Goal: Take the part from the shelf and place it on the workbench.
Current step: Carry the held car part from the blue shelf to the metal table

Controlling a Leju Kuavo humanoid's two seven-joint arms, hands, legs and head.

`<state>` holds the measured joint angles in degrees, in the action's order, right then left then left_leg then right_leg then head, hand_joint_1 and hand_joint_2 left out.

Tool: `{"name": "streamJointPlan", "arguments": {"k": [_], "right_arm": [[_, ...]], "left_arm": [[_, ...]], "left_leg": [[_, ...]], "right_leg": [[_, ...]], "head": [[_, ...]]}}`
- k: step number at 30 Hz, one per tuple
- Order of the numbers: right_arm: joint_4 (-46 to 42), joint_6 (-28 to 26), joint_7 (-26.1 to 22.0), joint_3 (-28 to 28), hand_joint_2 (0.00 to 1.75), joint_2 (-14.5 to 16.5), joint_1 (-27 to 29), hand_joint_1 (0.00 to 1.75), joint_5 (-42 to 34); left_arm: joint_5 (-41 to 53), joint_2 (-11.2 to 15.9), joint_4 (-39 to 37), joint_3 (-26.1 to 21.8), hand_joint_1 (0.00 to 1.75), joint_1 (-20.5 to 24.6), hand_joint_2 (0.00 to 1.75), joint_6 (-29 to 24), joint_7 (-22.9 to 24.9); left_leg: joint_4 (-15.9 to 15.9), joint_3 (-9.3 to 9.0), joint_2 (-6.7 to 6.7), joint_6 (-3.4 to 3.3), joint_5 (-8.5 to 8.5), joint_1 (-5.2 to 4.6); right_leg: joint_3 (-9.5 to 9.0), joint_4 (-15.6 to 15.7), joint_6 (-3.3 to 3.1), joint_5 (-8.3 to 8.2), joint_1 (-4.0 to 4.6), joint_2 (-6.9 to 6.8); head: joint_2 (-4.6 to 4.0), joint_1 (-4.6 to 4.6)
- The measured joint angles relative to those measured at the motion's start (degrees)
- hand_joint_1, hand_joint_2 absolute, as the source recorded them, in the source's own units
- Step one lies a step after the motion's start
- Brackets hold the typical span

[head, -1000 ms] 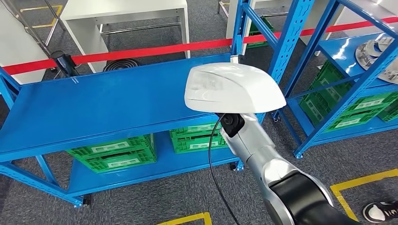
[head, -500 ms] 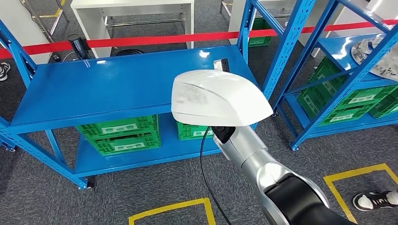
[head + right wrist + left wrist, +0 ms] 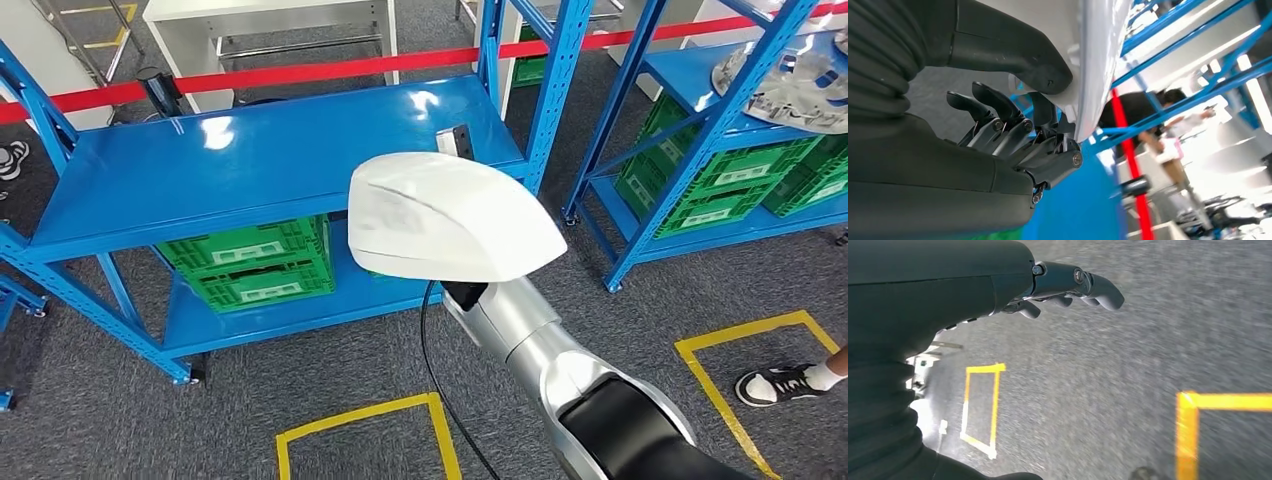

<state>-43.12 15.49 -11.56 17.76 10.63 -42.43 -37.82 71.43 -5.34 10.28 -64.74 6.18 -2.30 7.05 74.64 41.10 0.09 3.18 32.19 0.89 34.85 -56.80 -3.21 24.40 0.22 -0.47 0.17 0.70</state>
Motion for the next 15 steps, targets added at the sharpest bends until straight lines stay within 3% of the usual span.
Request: {"name": "streamJointPlan", "arguments": {"k": [2,3,5,6,8,9,10,11,13,14,15], "right_arm": [[-0.46,-0.55,-0.31,0.22,1.75,-0.01,0.54,1.75,0.41],[-0.77,-0.55,-0.4,0.23,1.75,-0.01,0.66,1.75,0.45],[-1.51,-0.55,-0.52,0.25,1.75,-0.01,0.68,1.75,0.46],[-1.81,-0.61,-0.51,0.27,1.75,-0.01,0.69,1.75,0.49],[-2.09,-0.91,-0.43,0.3,1.75,0.0,0.85,1.75,0.55],[-2.13,-1.19,-0.37,0.32,1.75,0.0,0.98,1.75,0.62],[-2.17,-1.43,-0.33,0.33,1.75,-0.01,1.09,1.75,0.69],[-2.25,-1.61,-0.33,0.33,1.75,-0.04,1.16,1.75,0.76],[-2.39,-1.61,-0.44,0.34,1.75,-0.23,1.29,1.75,0.99],[-2.44,-1.49,-0.5,0.34,1.75,-0.38,1.41,1.75,1.12],[-2.49,-1.29,-0.47,0.34,1.75,-0.57,1.58,1.75,1.28]], "left_arm": [[-0.01,0.44,0.06,-0.01,0.0,-0.21,1.75,-0.07,-0.65],[-0.02,0.57,0.08,-0.01,0.0,-0.16,1.75,-0.11,-1.16],[0.02,0.89,0.21,-0.01,0.0,0.07,1.75,-0.11,-2.08],[0.05,0.98,0.25,0.0,0.0,0.19,1.75,-0.07,-2.28],[0.11,1.12,0.27,0.0,0.0,0.22,1.75,0.05,-2.27],[0.11,1.13,0.26,0.0,0.0,0.2,1.75,0.16,-2.07],[0.11,1.12,0.24,0.0,0.0,0.16,1.75,0.29,-1.79],[0.11,1.1,0.23,0.0,0.0,0.14,1.75,0.44,-1.49],[0.12,1.03,0.22,0.0,0.0,0.05,1.75,0.73,-0.86],[0.1,0.94,0.21,0.0,0.0,-0.02,1.75,0.88,-0.61],[-0.02,0.81,0.2,-0.01,0.0,-0.11,1.75,1.03,-0.39]], "left_leg": [[-1.88,-3.34,0.01,0.62,-3.4,0.4],[-5.23,-6.21,-0.03,1.02,-3.66,0.61],[-12.47,-11.1,-0.28,0.81,-1.49,0.64],[-14.5,-12.12,-0.37,0.3,-0.27,0.48],[-15.15,-11.52,-0.2,-1.29,-0.52,0.33],[-15.11,-11.1,-0.07,-1.95,-1.13,0.33],[-15.15,-10.52,0.09,-2.52,-1.86,0.37],[-15.15,-9.8,0.22,-2.93,-2.66,0.38],[-15.09,-7.96,0.26,-3.27,-4.23,0.23],[-15.05,-6.95,0.26,-3.34,-5.0,0.11],[-15.02,-5.98,0.27,-3.39,-5.74,-0.01]], "right_leg": [[2.39,-0.8,0.63,-1.26,-0.43,-0.16],[3.53,-1.4,1.01,-1.74,-0.59,-0.21],[5.16,-2.54,1.81,-2.62,-0.63,-0.31],[5.52,-2.7,2.15,-3.15,-0.55,-0.34],[5.74,-2.47,2.8,-4.14,-0.61,-0.31],[6.02,-2.78,3.12,-3.4,-0.7,-0.23],[6.56,-4.05,3.44,-1.51,-0.79,-0.13],[7.35,-6.49,3.7,1.41,-0.83,-0.03],[8.97,-13.78,3.98,7.21,-0.82,0.05],[9.27,-17.11,3.95,8.39,-0.78,0.06],[8.88,-19.07,3.77,8.17,-0.71,0.09]], "head": [[-0.01,-0.01],[0.0,-0.04],[0.0,-0.08],[0.0,-0.07],[0.0,-0.01],[0.0,0.03],[0.0,0.07],[0.0,0.11],[0.0,0.15],[-0.01,0.15],[-0.01,0.16]]}}
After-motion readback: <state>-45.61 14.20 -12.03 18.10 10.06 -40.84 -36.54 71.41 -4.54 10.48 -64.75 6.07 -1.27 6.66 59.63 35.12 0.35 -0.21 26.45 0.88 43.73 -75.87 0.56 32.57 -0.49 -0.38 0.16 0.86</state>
